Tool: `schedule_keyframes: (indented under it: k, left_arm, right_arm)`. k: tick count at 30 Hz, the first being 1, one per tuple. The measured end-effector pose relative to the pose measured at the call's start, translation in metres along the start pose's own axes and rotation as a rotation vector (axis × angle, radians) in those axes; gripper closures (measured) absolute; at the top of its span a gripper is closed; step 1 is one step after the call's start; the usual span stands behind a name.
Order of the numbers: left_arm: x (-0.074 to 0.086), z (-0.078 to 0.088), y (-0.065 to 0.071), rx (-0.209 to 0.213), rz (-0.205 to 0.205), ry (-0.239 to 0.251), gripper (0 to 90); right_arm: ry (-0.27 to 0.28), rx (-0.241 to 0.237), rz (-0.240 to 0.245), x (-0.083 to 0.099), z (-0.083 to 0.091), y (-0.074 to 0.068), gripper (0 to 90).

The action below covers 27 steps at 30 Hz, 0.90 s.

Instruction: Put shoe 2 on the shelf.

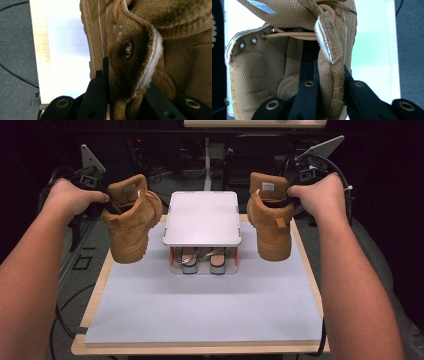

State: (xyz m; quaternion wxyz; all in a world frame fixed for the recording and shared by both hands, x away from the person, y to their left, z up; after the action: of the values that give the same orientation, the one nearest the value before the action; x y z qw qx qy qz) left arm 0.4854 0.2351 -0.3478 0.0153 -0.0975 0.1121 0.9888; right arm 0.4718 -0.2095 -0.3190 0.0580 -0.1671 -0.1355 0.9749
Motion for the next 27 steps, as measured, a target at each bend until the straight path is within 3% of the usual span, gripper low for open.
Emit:
schedule_keyframes:
  k: [12,27]
  left_arm:
    - [-0.012,-0.008,0.03,0.017,-0.018,-0.005,84.7]
    - [-0.025,-0.019,0.052,0.013,-0.024,0.006,84.6]
  right_arm:
    - [0.002,-0.005,0.035,-0.007,-0.013,-0.03,82.6]
    - [0.028,-0.037,0.042,-0.018,-0.031,-0.063,82.5]
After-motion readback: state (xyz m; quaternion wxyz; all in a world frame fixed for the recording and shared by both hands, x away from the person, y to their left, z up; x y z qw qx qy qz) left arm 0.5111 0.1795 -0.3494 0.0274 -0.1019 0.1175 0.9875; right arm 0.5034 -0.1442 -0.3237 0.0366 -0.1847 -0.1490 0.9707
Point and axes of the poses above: each handheld gripper's, and its own axes: z roughly backward along the jaws, x roughly out of its underside, y roughly to its right, the point moved 10 cm from there along -z, roughly forward along the jaws, and after that the axes turned 2 degrees about -x, right-handed, at the moved point
